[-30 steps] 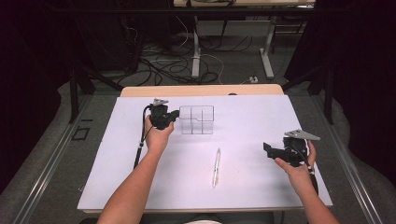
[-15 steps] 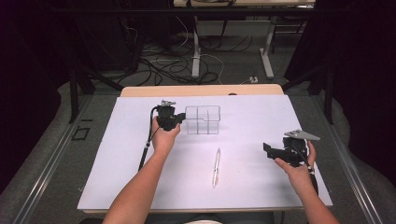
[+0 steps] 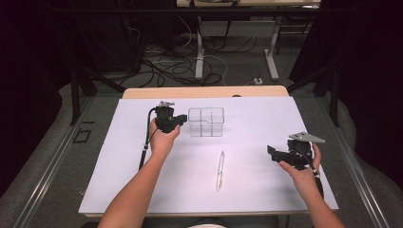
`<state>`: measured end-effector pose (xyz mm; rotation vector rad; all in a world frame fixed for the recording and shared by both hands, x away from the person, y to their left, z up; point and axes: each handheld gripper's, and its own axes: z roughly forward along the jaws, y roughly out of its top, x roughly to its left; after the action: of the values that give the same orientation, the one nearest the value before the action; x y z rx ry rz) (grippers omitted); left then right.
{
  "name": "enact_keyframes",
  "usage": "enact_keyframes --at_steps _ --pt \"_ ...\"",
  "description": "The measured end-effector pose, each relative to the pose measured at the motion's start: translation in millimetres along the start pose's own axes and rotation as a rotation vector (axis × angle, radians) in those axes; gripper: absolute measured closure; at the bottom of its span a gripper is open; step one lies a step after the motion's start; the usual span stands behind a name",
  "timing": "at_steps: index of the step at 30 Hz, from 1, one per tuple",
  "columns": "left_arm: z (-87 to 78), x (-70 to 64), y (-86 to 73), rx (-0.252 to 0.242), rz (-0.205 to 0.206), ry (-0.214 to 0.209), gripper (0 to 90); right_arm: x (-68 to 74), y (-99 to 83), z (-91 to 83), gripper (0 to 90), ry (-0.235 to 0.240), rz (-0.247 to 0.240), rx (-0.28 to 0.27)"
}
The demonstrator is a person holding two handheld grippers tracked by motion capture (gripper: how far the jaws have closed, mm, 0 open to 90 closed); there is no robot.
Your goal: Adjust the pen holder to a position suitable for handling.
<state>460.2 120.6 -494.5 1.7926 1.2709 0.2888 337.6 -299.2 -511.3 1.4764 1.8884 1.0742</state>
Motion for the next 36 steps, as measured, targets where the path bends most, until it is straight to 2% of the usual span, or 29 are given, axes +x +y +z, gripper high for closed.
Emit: enact_keyframes --at_steps 7,15,19,20,23,25,30,33,35,36 --pt "-7.2 0.8 1.2 0.006 -0.013 -0.022 74.5 0.6 0.1 -0.3 14.8 0.0 -0.001 -0.001" --pt "-12.5 -3.5 1.7 0.001 -0.039 -0.071 64.4 0.9 0.4 -0.5 14.8 0.002 -0.001 -0.004" --pt "-15.2 -5.5 1.7 0.006 -0.034 -0.092 60.0 0.2 0.5 -0.5 14.8 0.001 -0.006 -0.007" --pt "-15.9 -6.2 1.7 0.007 -0.032 -0.096 56.2 0.4 0.5 -0.6 14.8 -0.001 -0.003 -0.005" --pt "-18.6 -9.3 1.5 0.008 0.0 -0.089 52.0 0.4 0.6 -0.4 14.8 0.0 -0.001 -0.005" --pt "-22.1 -12.1 0.6 -0.003 0.001 -0.077 46.2 0.8 0.6 0.0 14.8 0.002 0.005 -0.004" --pt "-28.8 -14.7 -2.0 -0.021 0.01 -0.069 39.2 0.8 0.5 0.4 14.8 0.003 0.002 -0.003" --pt "-36.7 -16.1 -4.7 -0.054 0.03 -0.024 37.5 0.5 0.6 0.2 14.8 0.003 -0.002 -0.005" --pt "-42.9 -15.5 -6.8 -0.079 0.021 -0.025 37.4 0.7 0.5 0.1 14.8 0.003 0.002 -0.004" --pt "-46.0 -15.0 -7.4 -0.072 0.012 -0.024 37.0 0.7 0.5 0.1 14.8 0.004 0.002 -0.003"
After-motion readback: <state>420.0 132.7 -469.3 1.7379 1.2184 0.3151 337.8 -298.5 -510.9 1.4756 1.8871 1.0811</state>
